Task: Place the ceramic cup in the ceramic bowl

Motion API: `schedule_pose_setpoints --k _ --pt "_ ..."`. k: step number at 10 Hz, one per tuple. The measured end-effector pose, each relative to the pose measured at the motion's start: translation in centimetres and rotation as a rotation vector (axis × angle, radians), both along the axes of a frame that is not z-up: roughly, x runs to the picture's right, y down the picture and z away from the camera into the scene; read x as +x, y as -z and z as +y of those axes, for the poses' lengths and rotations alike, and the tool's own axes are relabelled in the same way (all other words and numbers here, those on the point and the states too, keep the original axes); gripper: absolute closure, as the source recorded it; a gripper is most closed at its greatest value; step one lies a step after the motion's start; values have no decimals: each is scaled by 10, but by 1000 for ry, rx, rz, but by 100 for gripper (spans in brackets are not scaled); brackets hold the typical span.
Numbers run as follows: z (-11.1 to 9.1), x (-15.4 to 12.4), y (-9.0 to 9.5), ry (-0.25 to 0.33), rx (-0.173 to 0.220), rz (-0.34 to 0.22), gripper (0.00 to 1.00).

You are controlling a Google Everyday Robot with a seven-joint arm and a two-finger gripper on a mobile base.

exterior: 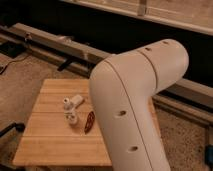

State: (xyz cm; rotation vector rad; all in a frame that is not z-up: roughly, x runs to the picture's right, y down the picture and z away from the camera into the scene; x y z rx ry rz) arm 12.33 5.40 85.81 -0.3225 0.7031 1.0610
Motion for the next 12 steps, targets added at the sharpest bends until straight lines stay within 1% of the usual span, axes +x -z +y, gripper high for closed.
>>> schedule_pose_setpoints --k 1,4,7,9,10,12 --pt "3 1 1 10 -15 -5 33" --pt "9 0 2 23 -42 -20 33" --pt "11 -2 5 27 -54 -30 33" --pt "8 -4 9 27 -47 -40 33" --pt "3 -5 14 21 -34 -51 33" --pt "-16 -2 35 -30 -3 -99 33"
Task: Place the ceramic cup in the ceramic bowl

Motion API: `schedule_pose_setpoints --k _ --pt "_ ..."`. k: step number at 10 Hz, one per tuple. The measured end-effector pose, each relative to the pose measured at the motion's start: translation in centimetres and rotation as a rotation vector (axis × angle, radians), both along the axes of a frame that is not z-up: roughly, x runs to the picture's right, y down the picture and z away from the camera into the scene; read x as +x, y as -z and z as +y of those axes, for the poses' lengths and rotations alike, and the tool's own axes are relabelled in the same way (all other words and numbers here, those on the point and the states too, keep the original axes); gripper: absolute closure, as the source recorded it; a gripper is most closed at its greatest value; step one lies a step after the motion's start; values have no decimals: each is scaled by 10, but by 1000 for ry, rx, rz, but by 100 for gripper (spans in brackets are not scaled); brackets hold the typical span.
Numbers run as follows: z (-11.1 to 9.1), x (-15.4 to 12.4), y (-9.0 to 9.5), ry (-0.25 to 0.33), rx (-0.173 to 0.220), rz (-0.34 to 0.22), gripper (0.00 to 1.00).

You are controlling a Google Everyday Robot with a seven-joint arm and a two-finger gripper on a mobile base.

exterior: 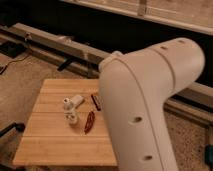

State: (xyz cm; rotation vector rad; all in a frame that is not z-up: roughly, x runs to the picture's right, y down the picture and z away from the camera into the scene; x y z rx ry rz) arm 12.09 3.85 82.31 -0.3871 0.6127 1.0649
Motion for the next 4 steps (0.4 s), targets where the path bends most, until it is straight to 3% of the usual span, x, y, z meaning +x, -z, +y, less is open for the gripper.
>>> schedule_pose_setpoints --k 2,4 --pt "-18 4 26 -79 24 -76 33" --pt "-26 8 35 -109 39 -105 33"
